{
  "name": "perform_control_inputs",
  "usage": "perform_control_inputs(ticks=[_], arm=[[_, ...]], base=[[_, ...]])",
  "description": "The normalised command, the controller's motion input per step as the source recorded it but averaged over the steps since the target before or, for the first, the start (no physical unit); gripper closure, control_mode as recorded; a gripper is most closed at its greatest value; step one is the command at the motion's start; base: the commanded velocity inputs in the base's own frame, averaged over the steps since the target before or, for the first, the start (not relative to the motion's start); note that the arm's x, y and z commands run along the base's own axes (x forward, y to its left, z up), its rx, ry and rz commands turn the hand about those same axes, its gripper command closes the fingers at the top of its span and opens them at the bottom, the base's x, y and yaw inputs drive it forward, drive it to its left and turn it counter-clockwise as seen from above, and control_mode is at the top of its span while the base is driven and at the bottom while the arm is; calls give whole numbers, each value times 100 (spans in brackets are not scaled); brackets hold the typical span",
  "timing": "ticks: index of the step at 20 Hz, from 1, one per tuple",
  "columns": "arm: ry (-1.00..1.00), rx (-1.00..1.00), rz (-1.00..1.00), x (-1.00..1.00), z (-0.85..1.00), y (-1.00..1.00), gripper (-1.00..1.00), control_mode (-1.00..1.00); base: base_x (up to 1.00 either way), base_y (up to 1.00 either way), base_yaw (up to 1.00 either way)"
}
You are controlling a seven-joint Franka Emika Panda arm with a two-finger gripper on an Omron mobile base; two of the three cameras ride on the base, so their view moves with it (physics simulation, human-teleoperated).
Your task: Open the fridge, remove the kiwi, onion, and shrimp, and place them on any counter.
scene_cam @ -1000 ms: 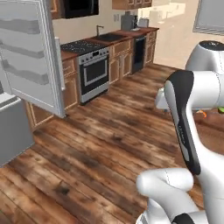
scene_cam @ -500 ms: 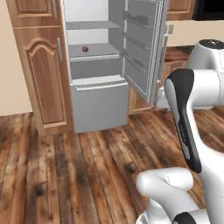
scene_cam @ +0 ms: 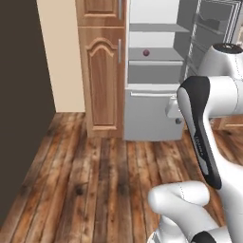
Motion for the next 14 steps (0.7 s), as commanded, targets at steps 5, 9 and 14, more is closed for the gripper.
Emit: perform_control_inputs(ticks=[5, 9, 14], arm=[[0, 0, 0, 0, 0, 0, -100, 100], [0, 0, 0, 0, 0, 0, -100, 100], [0, 0, 0, 0, 0, 0, -100, 100]], base=[[57, -56, 0], [52, -74, 0], [55, -52, 0]])
